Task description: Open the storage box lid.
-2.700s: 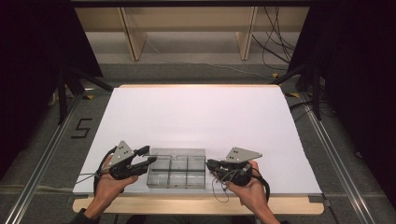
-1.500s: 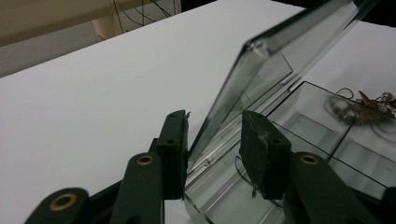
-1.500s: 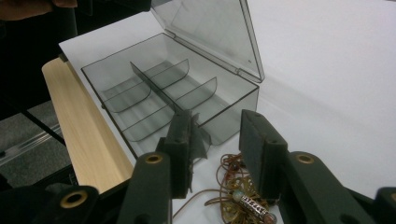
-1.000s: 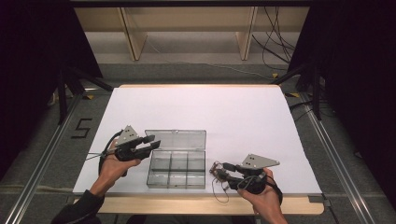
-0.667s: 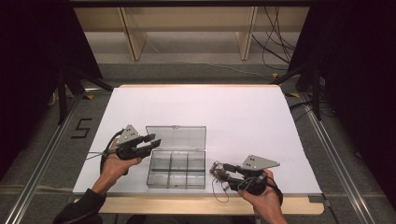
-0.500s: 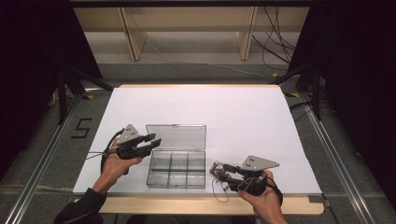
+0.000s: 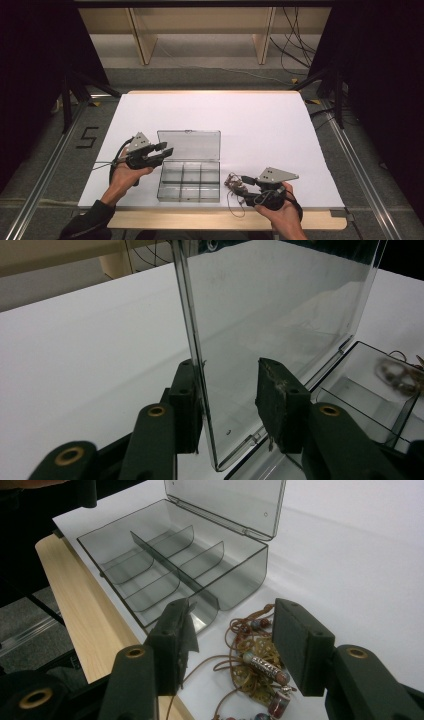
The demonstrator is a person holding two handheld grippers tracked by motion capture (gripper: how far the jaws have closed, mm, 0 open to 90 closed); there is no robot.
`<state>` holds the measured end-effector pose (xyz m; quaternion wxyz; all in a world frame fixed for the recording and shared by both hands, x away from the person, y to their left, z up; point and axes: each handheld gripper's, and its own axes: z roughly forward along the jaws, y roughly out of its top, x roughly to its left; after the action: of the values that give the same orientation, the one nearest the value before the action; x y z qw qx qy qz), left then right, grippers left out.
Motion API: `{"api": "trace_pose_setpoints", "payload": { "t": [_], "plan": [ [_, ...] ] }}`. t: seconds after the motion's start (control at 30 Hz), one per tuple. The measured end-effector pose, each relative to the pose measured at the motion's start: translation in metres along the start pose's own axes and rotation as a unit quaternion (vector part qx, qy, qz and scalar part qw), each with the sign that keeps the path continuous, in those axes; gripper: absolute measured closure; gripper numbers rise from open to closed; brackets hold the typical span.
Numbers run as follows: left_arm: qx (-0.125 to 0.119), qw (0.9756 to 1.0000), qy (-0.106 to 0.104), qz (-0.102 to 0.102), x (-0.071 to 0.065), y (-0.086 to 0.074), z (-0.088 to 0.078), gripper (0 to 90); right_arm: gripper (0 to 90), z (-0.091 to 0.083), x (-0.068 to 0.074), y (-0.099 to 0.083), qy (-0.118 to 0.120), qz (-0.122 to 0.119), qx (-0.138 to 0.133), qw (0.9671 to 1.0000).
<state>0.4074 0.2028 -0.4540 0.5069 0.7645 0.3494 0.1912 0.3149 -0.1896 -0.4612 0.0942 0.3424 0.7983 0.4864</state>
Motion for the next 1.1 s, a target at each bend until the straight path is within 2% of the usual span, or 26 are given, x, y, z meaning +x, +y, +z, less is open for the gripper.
{"api": "trace_pose_setpoints", "payload": {
  "t": [0.07, 0.1, 0.2, 0.23, 0.3, 0.4, 0.43, 0.47, 0.5, 0.53, 0.63, 0.77, 0.8, 0.83, 0.93, 0.97, 1.0, 1.03, 1.07, 1.1],
  "plan": [
    [0.001, 1.0000, 0.002, 0.002, 0.001, 0.000, 0.000, 61.4, 49.8, -0.001, -0.002, 0.000, 0.004, -0.005, 0.003, 1.0000],
    [0.002, 1.0000, 0.000, 0.003, 0.001, -0.001, 0.002, 61.2, 49.5, -0.001, -0.003, -0.001, -0.008, -0.013, -0.001, 0.9999],
    [0.003, 1.0000, 0.002, 0.000, 0.001, -0.001, 0.003, 60.8, 49.4, -0.002, -0.003, -0.001, -0.010, -0.016, 0.004, 0.9998],
    [0.005, 1.0000, 0.004, -0.001, 0.002, -0.002, 0.004, 60.7, 49.0, 0.000, -0.003, -0.002, 0.000, -0.001, 0.006, 1.0000],
    [0.005, 1.0000, 0.001, -0.005, 0.002, -0.002, 0.005, 60.2, 48.9, -0.002, -0.003, -0.003, -0.008, -0.001, 0.010, 0.9999],
    [0.008, 0.9999, 0.005, -0.003, 0.003, -0.003, 0.006, 59.8, 48.8, 0.000, -0.004, -0.003, -0.003, -0.001, 0.006, 1.0000],
    [0.007, 0.9999, 0.001, -0.012, 0.003, -0.004, 0.007, 59.8, 48.7, 0.000, -0.005, -0.003, -0.006, -0.011, 0.005, 0.9999],
    [0.009, 0.9999, 0.003, -0.008, 0.004, -0.004, 0.007, 59.8, 48.7, 0.000, -0.005, -0.003, -0.007, -0.012, 0.007, 0.9999],
    [0.009, 0.9999, 0.004, -0.010, 0.004, -0.004, 0.008, 59.7, 48.7, 0.000, -0.004, -0.004, -0.001, -0.004, 0.008, 1.0000],
    [0.009, 0.9998, 0.003, -0.019, 0.003, -0.004, 0.008, 59.7, 48.7, 0.000, -0.004, -0.004, -0.006, -0.009, 0.006, 0.9999],
    [0.011, 0.9998, 0.004, -0.018, 0.004, -0.005, 0.009, 59.6, 48.7, 0.000, -0.004, -0.004, -0.001, -0.002, 0.009, 1.0000],
    [0.013, 0.9997, 0.000, -0.021, 0.005, -0.006, 0.010, 59.6, 48.7, 0.000, -0.004, -0.004, -0.005, -0.010, 0.006, 0.9999],
    [0.015, 0.9996, 0.000, -0.023, 0.006, -0.007, 0.011, 59.7, 48.7, 0.000, -0.001, -0.005, -0.007, 0.011, 0.009, 0.9999],
    [0.015, 0.9996, 0.000, -0.023, 0.006, -0.007, 0.011, 59.7, 48.7, -0.001, -0.001, -0.005, -0.007, 0.013, 0.011, 0.9998],
    [0.020, 0.9995, -0.002, -0.024, 0.007, -0.010, 0.012, 59.2, 48.7, 0.000, -0.002, -0.005, 0.005, 0.011, 0.014, 0.9998],
    [0.020, 0.9995, -0.002, -0.024, 0.007, -0.010, 0.012, 58.9, 48.7, 0.000, -0.002, -0.005, 0.005, 0.011, 0.014, 0.9998],
    [0.023, 0.9992, 0.001, -0.032, 0.006, -0.011, 0.013, 58.7, 48.7, -0.001, -0.002, -0.005, -0.007, 0.009, 0.011, 0.9999],
    [0.023, 0.9992, 0.001, -0.032, 0.006, -0.011, 0.013, 58.6, 48.7, -0.001, -0.002, -0.005, -0.007, 0.009, 0.011, 0.9999],
    [0.023, 0.9993, -0.003, -0.028, 0.007, -0.011, 0.013, 58.6, 48.7, 0.000, -0.002, -0.005, 0.004, 0.007, 0.014, 0.9999],
    [0.023, 0.9993, -0.006, -0.029, 0.008, -0.011, 0.013, 58.7, 48.7, 0.000, -0.003, -0.006, 0.001, 0.004, 0.010, 0.9999]
  ]
}}
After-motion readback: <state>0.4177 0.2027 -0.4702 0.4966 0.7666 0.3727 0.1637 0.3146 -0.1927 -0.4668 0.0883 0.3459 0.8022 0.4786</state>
